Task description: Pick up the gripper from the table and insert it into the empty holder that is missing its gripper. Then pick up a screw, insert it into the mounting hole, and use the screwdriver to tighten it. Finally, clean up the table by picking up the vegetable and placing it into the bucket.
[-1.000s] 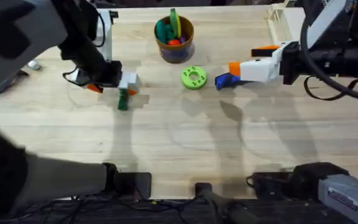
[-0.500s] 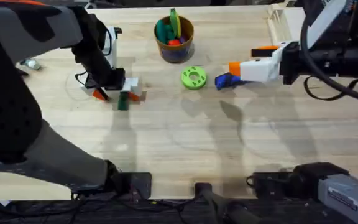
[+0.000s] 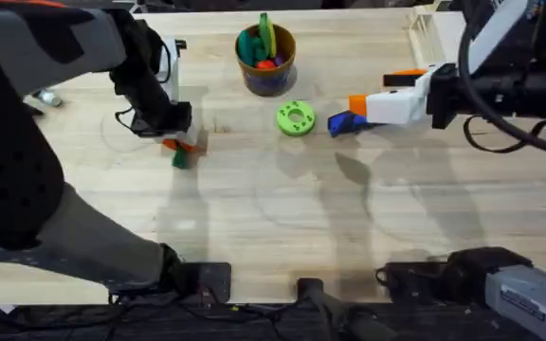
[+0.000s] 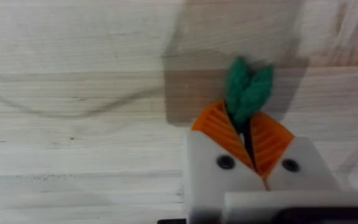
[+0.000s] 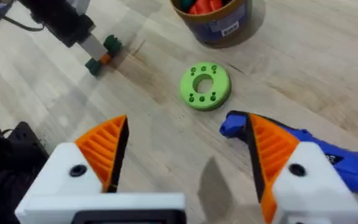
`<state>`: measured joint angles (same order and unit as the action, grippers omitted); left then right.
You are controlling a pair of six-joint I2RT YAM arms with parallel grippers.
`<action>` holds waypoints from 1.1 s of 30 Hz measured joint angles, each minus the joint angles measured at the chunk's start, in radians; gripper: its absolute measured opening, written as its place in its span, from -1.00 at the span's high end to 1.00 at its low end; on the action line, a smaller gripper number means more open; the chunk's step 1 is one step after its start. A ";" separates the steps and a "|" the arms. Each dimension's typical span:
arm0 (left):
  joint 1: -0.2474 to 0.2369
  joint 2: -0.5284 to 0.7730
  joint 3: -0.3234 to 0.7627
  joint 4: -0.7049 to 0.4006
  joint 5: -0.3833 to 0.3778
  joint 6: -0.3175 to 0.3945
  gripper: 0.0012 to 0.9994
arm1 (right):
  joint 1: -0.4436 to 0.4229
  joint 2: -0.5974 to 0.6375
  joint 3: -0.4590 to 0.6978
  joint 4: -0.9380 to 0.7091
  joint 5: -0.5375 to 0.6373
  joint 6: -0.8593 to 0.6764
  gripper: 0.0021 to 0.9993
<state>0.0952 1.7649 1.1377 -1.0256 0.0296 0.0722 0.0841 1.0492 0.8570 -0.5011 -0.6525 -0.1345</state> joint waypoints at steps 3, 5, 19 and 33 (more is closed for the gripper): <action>0.001 0.002 0.000 0.005 0.000 -0.001 0.97 | 0.000 0.000 0.000 0.000 0.000 0.000 -0.99; 0.001 0.002 0.000 0.005 0.000 -0.001 0.97 | 0.000 0.000 0.000 0.000 0.000 0.000 -0.98; 0.001 -0.050 0.107 -0.010 0.049 -0.001 0.97 | 0.000 0.000 0.000 0.000 0.000 0.000 -0.98; -0.239 -0.219 0.456 0.090 0.103 -0.001 0.97 | 0.000 0.000 0.000 0.000 0.000 0.000 -0.99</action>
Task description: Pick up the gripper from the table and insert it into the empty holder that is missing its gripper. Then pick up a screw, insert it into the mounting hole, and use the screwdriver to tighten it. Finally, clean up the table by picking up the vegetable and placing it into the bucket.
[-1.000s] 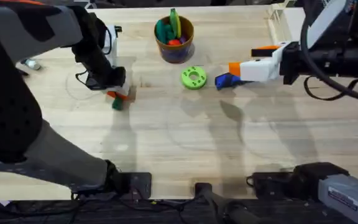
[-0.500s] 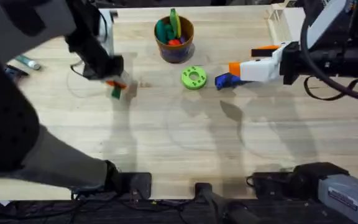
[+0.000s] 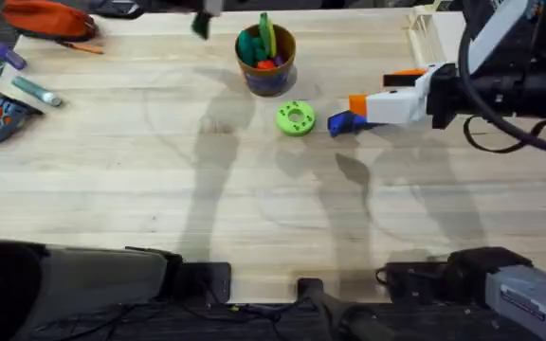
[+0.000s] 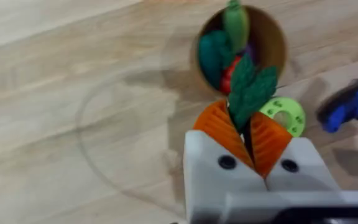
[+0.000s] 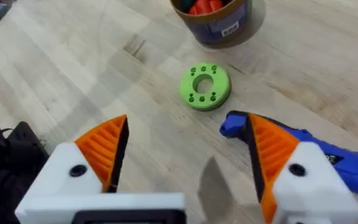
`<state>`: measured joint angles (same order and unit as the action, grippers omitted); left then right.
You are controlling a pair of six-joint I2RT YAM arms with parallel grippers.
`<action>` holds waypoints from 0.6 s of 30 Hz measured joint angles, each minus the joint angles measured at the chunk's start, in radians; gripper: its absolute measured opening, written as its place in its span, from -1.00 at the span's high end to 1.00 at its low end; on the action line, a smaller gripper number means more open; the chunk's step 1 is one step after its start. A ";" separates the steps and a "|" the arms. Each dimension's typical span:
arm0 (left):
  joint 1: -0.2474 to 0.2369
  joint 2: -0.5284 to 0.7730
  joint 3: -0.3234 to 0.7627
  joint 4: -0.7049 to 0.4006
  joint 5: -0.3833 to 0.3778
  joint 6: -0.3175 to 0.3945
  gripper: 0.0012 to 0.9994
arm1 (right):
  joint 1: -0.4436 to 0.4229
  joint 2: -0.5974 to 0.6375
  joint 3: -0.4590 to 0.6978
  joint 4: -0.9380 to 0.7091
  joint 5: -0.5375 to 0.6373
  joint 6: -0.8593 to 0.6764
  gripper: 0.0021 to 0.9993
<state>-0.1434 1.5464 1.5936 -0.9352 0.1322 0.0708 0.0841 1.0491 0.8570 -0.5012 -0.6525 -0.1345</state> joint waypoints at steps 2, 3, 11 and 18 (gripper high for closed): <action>-0.042 0.012 0.013 0.023 -0.001 0.000 0.97 | 0.000 0.000 0.000 0.000 0.000 0.000 -0.99; -0.057 0.022 0.019 0.033 -0.001 0.000 0.97 | 0.000 0.000 0.000 0.000 0.000 0.000 -0.99; -0.121 0.207 0.072 0.087 -0.001 0.000 0.97 | 0.000 0.000 0.000 0.000 0.000 0.000 -0.99; -0.128 0.375 0.076 0.152 -0.002 0.000 0.97 | 0.000 0.000 0.000 0.000 0.000 0.000 -0.99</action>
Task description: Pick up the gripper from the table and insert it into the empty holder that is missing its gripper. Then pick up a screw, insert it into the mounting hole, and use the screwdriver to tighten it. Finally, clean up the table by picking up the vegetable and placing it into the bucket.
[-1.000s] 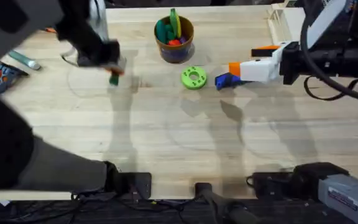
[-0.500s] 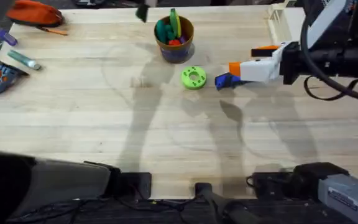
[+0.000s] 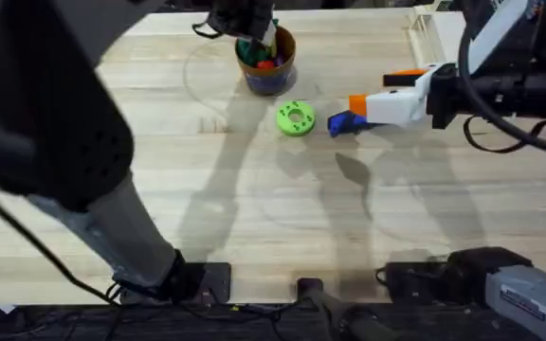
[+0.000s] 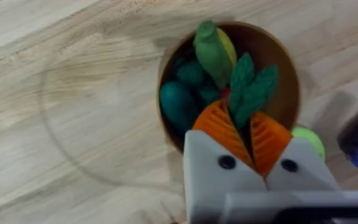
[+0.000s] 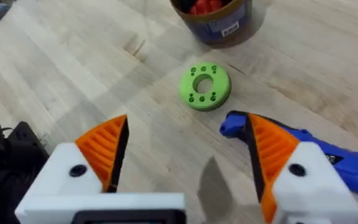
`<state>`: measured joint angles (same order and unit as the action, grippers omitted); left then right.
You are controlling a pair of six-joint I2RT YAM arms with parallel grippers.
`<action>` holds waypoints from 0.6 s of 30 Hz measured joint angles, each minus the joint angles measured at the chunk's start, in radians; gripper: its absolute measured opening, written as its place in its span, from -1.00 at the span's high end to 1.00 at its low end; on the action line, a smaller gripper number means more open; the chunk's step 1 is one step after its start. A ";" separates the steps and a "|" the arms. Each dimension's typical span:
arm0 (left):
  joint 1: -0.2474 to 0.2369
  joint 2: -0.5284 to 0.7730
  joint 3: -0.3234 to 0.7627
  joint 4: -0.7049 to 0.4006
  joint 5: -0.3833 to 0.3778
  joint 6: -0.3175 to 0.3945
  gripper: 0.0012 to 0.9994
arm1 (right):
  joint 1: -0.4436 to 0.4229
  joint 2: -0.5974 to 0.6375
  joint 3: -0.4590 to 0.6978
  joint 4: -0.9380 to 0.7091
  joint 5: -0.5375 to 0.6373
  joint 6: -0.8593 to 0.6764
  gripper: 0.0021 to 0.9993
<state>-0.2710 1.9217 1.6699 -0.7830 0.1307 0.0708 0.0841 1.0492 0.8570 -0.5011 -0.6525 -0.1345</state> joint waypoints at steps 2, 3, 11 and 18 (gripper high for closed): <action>-0.002 0.031 0.000 0.018 0.000 0.000 0.97 | 0.000 0.000 0.000 0.000 0.000 0.000 -0.99; -0.004 0.043 0.000 0.021 0.000 0.000 0.97 | 0.000 0.000 0.000 0.000 0.000 0.000 -0.99; -0.015 0.060 0.000 0.033 0.000 0.000 0.97 | 0.000 0.000 0.000 0.000 0.000 0.000 -0.99; -0.014 0.060 0.001 0.036 0.000 0.001 0.21 | 0.000 0.000 0.000 0.000 0.000 0.000 -0.98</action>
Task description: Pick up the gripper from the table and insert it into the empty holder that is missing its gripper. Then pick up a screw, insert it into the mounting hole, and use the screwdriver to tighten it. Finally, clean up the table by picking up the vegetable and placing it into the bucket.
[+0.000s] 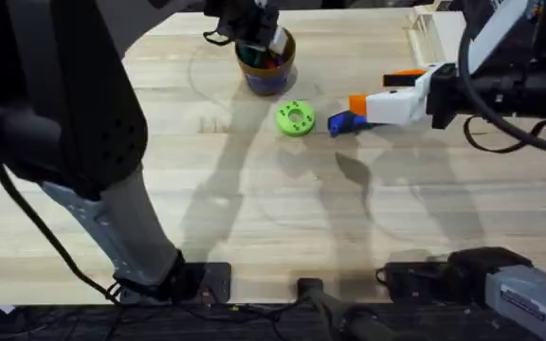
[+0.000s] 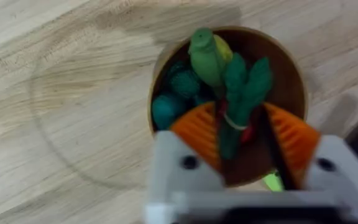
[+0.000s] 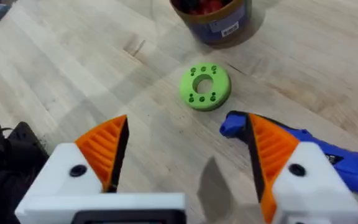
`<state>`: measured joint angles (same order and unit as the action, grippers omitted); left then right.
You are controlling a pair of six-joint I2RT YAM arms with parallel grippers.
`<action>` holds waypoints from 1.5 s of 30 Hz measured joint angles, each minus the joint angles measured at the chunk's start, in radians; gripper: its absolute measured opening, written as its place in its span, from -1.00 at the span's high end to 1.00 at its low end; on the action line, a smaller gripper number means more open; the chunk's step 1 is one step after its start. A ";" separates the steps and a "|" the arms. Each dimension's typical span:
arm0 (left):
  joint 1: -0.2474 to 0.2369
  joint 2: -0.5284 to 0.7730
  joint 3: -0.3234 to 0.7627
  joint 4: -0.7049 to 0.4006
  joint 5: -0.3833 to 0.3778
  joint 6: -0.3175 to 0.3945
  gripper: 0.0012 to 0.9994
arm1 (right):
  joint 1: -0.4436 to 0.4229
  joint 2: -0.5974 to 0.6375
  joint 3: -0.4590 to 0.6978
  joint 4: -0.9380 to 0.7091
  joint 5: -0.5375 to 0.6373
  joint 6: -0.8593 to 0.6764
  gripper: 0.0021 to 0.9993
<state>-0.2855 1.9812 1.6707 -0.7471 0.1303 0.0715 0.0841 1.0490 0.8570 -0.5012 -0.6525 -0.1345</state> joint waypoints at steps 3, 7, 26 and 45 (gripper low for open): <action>0.000 0.000 0.000 -0.001 0.006 0.000 -0.74 | 0.000 0.000 0.000 0.000 0.000 0.000 -0.98; -0.005 -0.002 0.019 0.000 0.001 -0.004 -0.97 | 0.000 0.000 0.000 -0.001 0.000 0.000 -0.99; -0.004 -0.523 -0.040 -0.352 -0.063 0.027 -0.98 | 0.000 -0.061 0.000 -0.036 -0.004 0.000 -0.98; -0.004 -1.132 -0.683 -0.321 -0.113 -0.103 -0.98 | 0.000 -0.575 0.000 -0.495 0.224 0.000 -0.99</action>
<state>-0.2897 0.8496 0.9874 -1.0683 0.0177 -0.0317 0.0841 0.4736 0.8570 -0.9959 -0.4283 -0.1349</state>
